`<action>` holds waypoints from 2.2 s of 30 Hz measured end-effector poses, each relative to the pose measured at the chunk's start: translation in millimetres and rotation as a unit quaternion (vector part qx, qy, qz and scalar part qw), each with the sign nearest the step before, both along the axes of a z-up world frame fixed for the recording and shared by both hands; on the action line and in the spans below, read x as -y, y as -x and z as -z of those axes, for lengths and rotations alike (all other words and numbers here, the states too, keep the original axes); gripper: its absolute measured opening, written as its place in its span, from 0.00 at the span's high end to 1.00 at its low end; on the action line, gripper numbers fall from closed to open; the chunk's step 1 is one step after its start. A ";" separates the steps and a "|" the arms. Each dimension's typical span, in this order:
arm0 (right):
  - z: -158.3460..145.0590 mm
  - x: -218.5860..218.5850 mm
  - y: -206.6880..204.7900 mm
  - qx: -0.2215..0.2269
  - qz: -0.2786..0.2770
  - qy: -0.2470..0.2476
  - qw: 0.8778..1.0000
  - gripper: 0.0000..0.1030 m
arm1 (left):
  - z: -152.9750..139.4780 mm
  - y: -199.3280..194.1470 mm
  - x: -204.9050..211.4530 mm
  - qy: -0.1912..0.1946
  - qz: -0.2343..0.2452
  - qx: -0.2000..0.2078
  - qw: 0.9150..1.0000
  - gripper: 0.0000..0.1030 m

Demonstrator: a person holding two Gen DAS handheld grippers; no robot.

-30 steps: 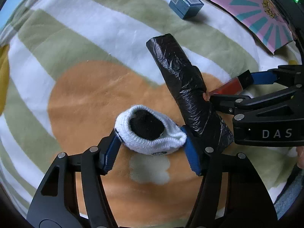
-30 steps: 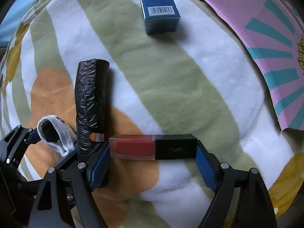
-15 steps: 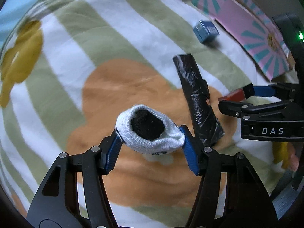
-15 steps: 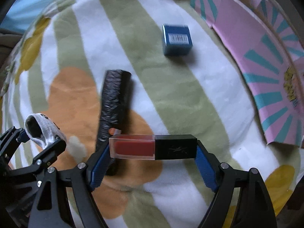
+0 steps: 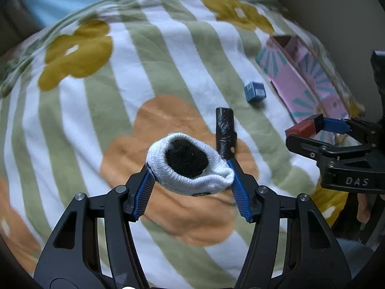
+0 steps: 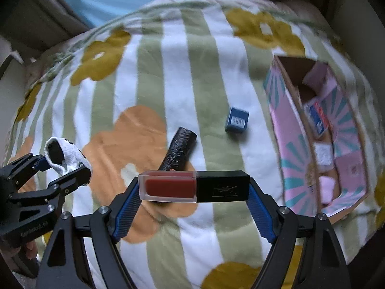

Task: Organize objects
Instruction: 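Grasp the white sock with the left tool while the right tool grasps the red lipstick, then carry the sock and lipstick into the cardboard box and open both tools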

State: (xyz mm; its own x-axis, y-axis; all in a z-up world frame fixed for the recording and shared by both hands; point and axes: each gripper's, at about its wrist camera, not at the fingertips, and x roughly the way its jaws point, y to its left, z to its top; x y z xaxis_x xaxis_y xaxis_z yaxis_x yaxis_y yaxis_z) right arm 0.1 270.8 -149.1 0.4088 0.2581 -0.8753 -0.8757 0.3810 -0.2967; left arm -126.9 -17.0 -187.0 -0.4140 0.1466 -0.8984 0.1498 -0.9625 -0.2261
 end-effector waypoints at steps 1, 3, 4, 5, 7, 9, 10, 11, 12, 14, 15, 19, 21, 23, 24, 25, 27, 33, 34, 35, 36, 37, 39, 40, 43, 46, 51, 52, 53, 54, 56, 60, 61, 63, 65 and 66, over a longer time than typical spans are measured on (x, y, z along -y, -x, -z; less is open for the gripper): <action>-6.2 1.3 3.6 0.001 -0.011 -0.002 1.000 0.23 | -4.7 -5.2 -0.4 -0.002 -0.009 -0.002 1.000 0.45; -16.1 3.6 8.1 -0.004 -0.027 -0.004 1.000 0.23 | -17.2 -17.4 -0.3 -0.009 -0.036 -0.007 0.999 0.45; -19.3 5.4 9.9 -0.007 -0.035 -0.005 0.999 0.23 | -21.9 -22.8 -0.8 -0.011 -0.048 -0.010 0.999 0.45; -20.8 6.7 10.9 -0.007 -0.041 -0.004 0.999 0.23 | -26.9 -28.5 -1.9 -0.013 -0.061 -0.012 0.998 0.45; -26.7 10.9 15.9 -0.001 -0.056 0.000 0.998 0.23 | -37.0 -41.3 -5.7 -0.012 -0.087 -0.012 0.996 0.45; -32.9 16.7 21.4 0.004 -0.074 0.002 0.997 0.23 | -43.9 -52.9 -11.0 -0.010 -0.108 -0.012 0.994 0.45; -36.0 20.0 24.4 0.007 -0.084 0.003 0.996 0.23 | -46.1 -56.6 -12.7 -0.010 -0.114 -0.011 0.993 0.45; -39.3 23.8 27.6 0.008 -0.095 0.004 0.995 0.23 | -49.1 -61.9 -16.1 -0.010 -0.124 -0.010 0.992 0.45; -42.4 26.4 29.6 0.008 -0.102 0.004 0.995 0.23 | -51.8 -66.6 -19.7 -0.008 -0.133 -0.009 0.991 0.45; -48.2 34.0 33.2 0.004 -0.117 0.006 0.993 0.23 | -56.5 -74.2 -26.4 -0.008 -0.154 -0.006 0.988 0.45; -51.2 37.4 34.2 0.002 -0.123 0.005 0.992 0.23 | -59.2 -78.4 -29.9 -0.011 -0.168 -0.004 0.986 0.45; -61.3 49.0 34.7 -0.005 -0.140 0.002 0.990 0.23 | -67.9 -88.7 -43.4 -0.032 -0.211 -0.007 0.977 0.45; -67.2 53.7 31.3 -0.009 -0.145 -0.002 0.989 0.23 | -72.9 -87.9 -51.8 -0.034 -0.217 -0.008 0.976 0.45; -72.7 57.1 26.2 -0.011 -0.147 -0.007 0.989 0.23 | -80.4 -84.1 -59.9 -0.026 -0.215 -0.011 0.976 0.45; -74.9 58.3 24.1 -0.011 -0.147 -0.009 0.989 0.23 | -85.1 -81.3 -63.9 -0.022 -0.214 -0.014 0.976 0.45; -78.6 59.9 20.1 -0.012 -0.147 -0.013 0.989 0.23 | -88.8 -78.3 -66.7 -0.019 -0.214 -0.017 0.976 0.45; -87.0 62.7 10.1 -0.013 -0.143 -0.020 0.989 0.23 | -98.4 -69.5 -74.4 -0.015 -0.212 -0.025 0.977 0.45; -109.7 70.6 -24.3 -0.006 -0.125 -0.037 0.991 0.23 | -118.7 -35.5 -98.0 -0.005 -0.190 -0.037 0.981 0.45; -114.3 72.8 -33.3 -0.004 -0.120 -0.040 0.992 0.23 | -120.3 -30.6 -100.4 -0.005 -0.187 -0.038 0.982 0.45; -117.8 74.3 -40.0 -0.003 -0.116 -0.042 0.992 0.23 | -122.9 -24.0 -105.1 -0.004 -0.183 -0.039 0.982 0.45; -120.6 76.2 -46.4 -0.001 -0.113 -0.043 0.993 0.23 | -126.0 -13.6 -111.9 -0.003 -0.176 -0.041 0.983 0.45; -124.9 79.0 -56.4 0.001 -0.107 -0.046 0.993 0.23 | -127.5 -8.2 -115.5 -0.004 -0.173 -0.042 0.984 0.45; -129.9 83.4 -70.0 0.004 -0.098 -0.048 0.994 0.23 | -131.5 11.1 -127.8 -0.007 -0.160 -0.045 0.986 0.45; -133.2 86.8 -79.7 0.008 -0.091 -0.049 0.995 0.23 | -132.3 19.1 -133.2 -0.007 -0.154 -0.046 0.987 0.45; -138.4 93.6 -102.2 0.012 -0.074 -0.050 0.996 0.23 | -134.2 45.9 -150.9 -0.009 -0.135 -0.046 0.990 0.45; -141.1 100.7 -126.0 0.014 -0.055 -0.050 0.997 0.23 | -133.8 80.4 -173.0 -0.010 -0.108 -0.045 0.993 0.45; -138.9 105.0 -159.4 0.013 -0.029 -0.046 0.998 0.23 | -126.1 130.5 -203.2 -0.011 -0.070 -0.038 0.997 0.45; -136.5 105.1 -167.6 0.012 -0.023 -0.043 0.999 0.23 | -123.4 140.2 -208.8 -0.013 -0.063 -0.035 0.997 0.45; -134.4 104.8 -173.2 0.011 -0.019 -0.041 0.999 0.23 | -120.1 150.4 -214.4 -0.013 -0.056 -0.033 0.998 0.45; -131.7 104.8 -178.0 0.010 -0.016 -0.040 0.999 0.23 | -115.6 162.6 -220.9 -0.013 -0.047 -0.029 0.998 0.45; -125.0 103.0 -189.5 0.008 -0.011 -0.034 0.999 0.23 | -106.3 182.4 -230.5 -0.012 -0.033 -0.022 0.999 0.45; -108.7 97.3 -209.5 0.004 -0.006 -0.022 1.000 0.23 | -79.9 220.9 -248.9 -0.011 -0.010 -0.003 1.000 0.45; -104.3 95.1 -214.8 0.003 -0.005 -0.020 1.000 0.23 | -72.4 229.6 -251.9 -0.012 -0.006 0.002 1.000 0.45; -96.2 90.0 -224.2 0.001 -0.004 -0.018 1.000 0.23 | -55.9 246.9 -258.3 -0.012 0.000 0.011 1.000 0.45; -88.2 83.0 -233.5 0.002 -0.004 -0.019 1.000 0.23 | -40.6 262.7 -263.4 -0.010 0.005 0.018 1.000 0.45; -84.3 79.8 -237.3 0.002 -0.005 -0.020 1.000 0.23 | -31.2 272.3 -266.1 -0.008 0.009 0.022 1.000 0.45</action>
State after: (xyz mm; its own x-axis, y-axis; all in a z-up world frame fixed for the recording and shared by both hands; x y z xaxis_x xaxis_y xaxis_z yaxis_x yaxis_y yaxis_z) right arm 237.4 191.0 -64.8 0.4099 0.2972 -0.8624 -0.8783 0.3838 -0.2851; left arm -399.2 249.1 -155.9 -0.3713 0.1673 -0.9133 0.1431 -0.9616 -0.2343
